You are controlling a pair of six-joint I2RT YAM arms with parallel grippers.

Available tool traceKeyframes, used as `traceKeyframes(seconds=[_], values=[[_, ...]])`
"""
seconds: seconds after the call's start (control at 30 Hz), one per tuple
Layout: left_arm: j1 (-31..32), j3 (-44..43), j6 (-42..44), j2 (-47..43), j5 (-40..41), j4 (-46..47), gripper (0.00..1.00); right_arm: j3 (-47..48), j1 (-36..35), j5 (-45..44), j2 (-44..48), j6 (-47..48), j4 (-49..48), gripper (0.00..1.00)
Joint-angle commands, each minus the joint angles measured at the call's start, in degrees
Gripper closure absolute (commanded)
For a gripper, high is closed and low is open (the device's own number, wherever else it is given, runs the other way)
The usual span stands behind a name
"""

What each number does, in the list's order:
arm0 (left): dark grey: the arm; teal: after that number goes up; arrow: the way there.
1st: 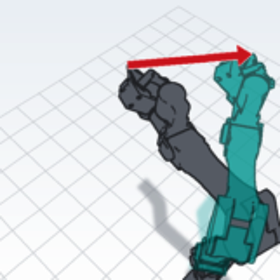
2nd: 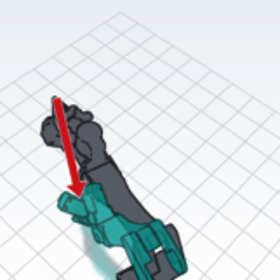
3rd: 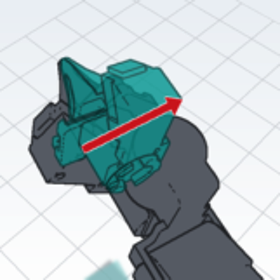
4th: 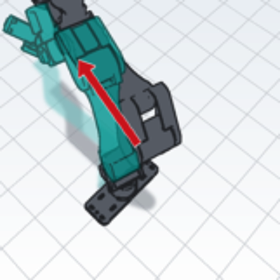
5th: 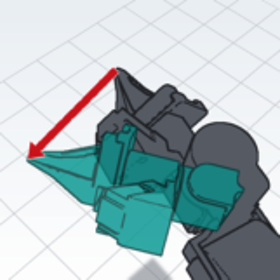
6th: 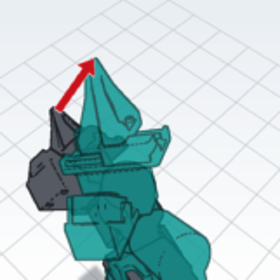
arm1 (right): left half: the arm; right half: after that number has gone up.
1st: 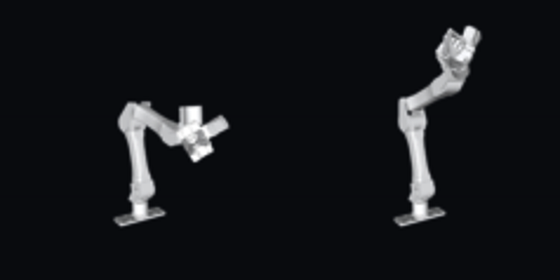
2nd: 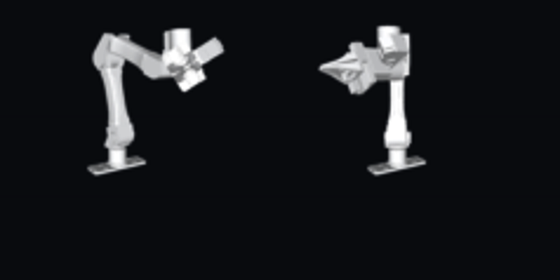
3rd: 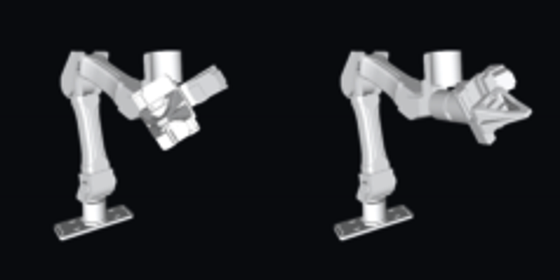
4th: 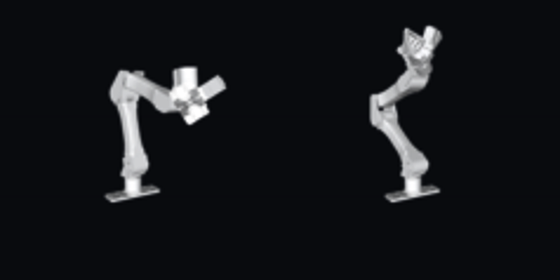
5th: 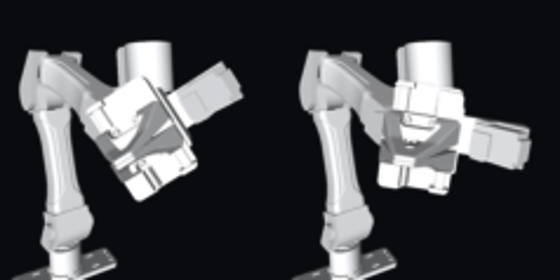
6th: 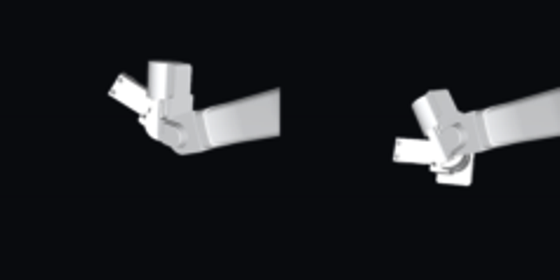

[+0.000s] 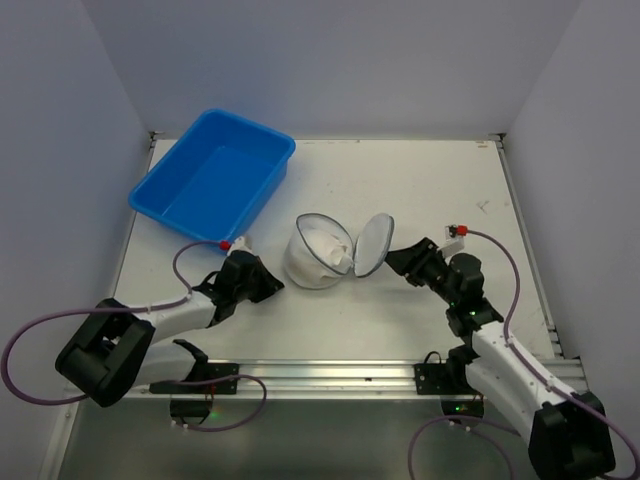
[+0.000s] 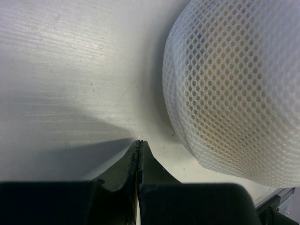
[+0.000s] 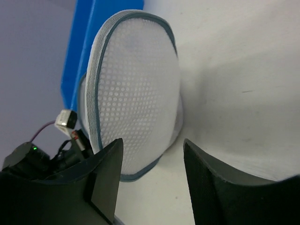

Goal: Unzip the laundry bag and remove the bra

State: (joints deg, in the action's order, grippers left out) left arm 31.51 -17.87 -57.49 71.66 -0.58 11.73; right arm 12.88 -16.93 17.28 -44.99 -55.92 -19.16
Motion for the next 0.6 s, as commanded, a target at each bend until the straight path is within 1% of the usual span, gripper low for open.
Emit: traceKeyframes(seconds=[0.0, 0.03, 0.07, 0.1, 0.13, 0.2, 0.23, 0.27, 0.3, 0.33, 0.37, 0.4, 0.43, 0.5, 0.53, 0.57], values=[[-0.22, -0.68, 0.01, -3.53, 1.11, -0.11, 1.00, 1.26, 1.55, -10.22, 6.21, 1.86, 14.82, 0.43], [-0.22, -1.02, 0.19, -4.33, 1.11, -0.82, 1.00, 2.22, 1.55, -12.25, 7.97, 4.48, 20.42, 0.32], [-0.22, -1.29, 0.28, -5.29, 1.37, -1.61, 1.00, 4.15, 1.55, -16.27, 11.30, 5.90, 23.35, 0.26], [-0.22, -1.55, 0.45, -7.30, 1.63, -3.45, 1.00, 5.30, 1.55, -17.62, 12.72, 7.22, 25.38, 0.21], [-0.22, -2.25, 0.98, -8.45, 2.59, -4.60, 0.99, 6.61, 1.46, -20.15, 13.87, 9.32, 30.53, 0.13], [-0.13, -3.31, 1.94, -10.83, 3.39, -8.19, 0.97, 10.48, 1.55, -24.64, 16.06, 11.26, 34.00, 0.06], [-0.22, -4.88, 2.64, -13.01, 4.44, -9.34, 0.93, 11.36, 1.55, -24.40, 16.08, 14.23, 33.75, 0.03], [-0.22, -5.77, 4.65, -13.99, 4.62, -10.31, 0.90, 13.11, 1.55, -23.53, 15.73, 15.65, 33.31, 0.02], [-0.13, -6.99, 5.72, -15.31, 4.80, -12.67, 0.87, 14.26, 1.55, -22.30, 13.20, 16.62, 32.87, 0.02], [-0.13, -9.62, 8.25, -15.76, 5.23, -14.61, 0.81, 15.40, 1.55, -17.76, 11.26, 18.11, 31.82, 0.02], [0.04, -11.03, 9.32, -16.11, 5.41, -15.41, 0.78, 18.37, 1.46, -15.11, 9.07, 18.56, 31.90, 0.02], [0.22, -12.70, 10.46, -16.37, 5.59, -17.33, 0.70, 20.14, 1.46, -13.60, 4.35, 18.39, 32.86, 0.02], [0.57, -16.11, 12.56, -16.29, 6.11, -18.22, 0.67, 21.64, 1.37, -11.15, 2.56, 19.09, 32.78, 0.02], [1.89, -19.82, 14.42, -14.98, 6.55, -20.41, 0.59, 24.29, 1.20, -8.24, -0.26, 20.49, 30.86, 0.02], [2.50, -23.49, 15.91, -14.36, 6.73, -20.69, 0.57, 24.90, 1.11, -3.87, -3.66, 22.42, 27.63, 0.03], [3.72, -25.01, 16.53, -13.40, 6.64, -20.87, 0.55, 27.17, 1.11, -1.74, -6.05, 23.57, 26.99, 0.04]])
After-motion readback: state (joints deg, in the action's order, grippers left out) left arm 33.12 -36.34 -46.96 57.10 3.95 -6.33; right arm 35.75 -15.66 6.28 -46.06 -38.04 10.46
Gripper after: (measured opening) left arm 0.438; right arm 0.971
